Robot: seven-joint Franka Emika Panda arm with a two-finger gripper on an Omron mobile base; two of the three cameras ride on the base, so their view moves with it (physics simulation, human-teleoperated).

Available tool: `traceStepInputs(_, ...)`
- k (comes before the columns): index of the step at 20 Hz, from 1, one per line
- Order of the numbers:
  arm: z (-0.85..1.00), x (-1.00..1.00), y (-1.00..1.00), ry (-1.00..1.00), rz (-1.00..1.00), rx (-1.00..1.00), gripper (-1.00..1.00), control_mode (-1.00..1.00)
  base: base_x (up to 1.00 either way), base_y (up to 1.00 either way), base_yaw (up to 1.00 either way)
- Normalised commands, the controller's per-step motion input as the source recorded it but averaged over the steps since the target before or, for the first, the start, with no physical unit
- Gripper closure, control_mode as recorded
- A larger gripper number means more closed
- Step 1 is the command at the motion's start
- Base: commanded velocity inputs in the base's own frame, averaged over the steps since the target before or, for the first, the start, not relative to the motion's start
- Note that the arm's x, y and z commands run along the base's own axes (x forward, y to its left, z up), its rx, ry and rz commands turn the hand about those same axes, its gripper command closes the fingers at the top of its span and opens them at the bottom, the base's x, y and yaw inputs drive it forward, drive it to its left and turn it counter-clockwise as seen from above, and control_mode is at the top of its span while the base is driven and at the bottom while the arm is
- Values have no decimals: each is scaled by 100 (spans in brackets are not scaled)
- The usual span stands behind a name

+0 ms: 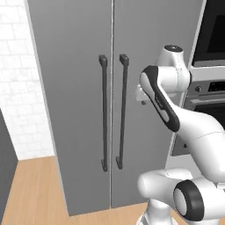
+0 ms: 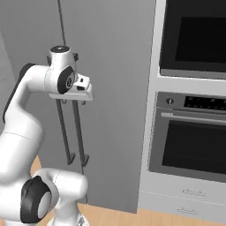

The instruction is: Take the strawberry from the fridge and place it on top of the pancake, located on the dining counter.

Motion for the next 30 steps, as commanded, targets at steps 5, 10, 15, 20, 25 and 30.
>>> traceStepInputs(5, 0, 0, 0, 0, 0, 0, -100, 100, -6, 77, -3)
traceStepInputs(10, 0, 0, 0, 0, 0, 0, -100, 100, 1, 32, -3)
traceStepInputs(15, 0, 0, 0, 0, 0, 0, -100, 100, 1, -36, -1)
traceStepInputs(20, 0, 0, 0, 0, 0, 0, -100, 100, 0, -4, 0)
traceStepInputs(25, 0, 0, 0, 0, 0, 0, -100, 100, 0, -10, 0)
traceStepInputs(30, 0, 0, 0, 0, 0, 0, -100, 100, 0, -21, 0)
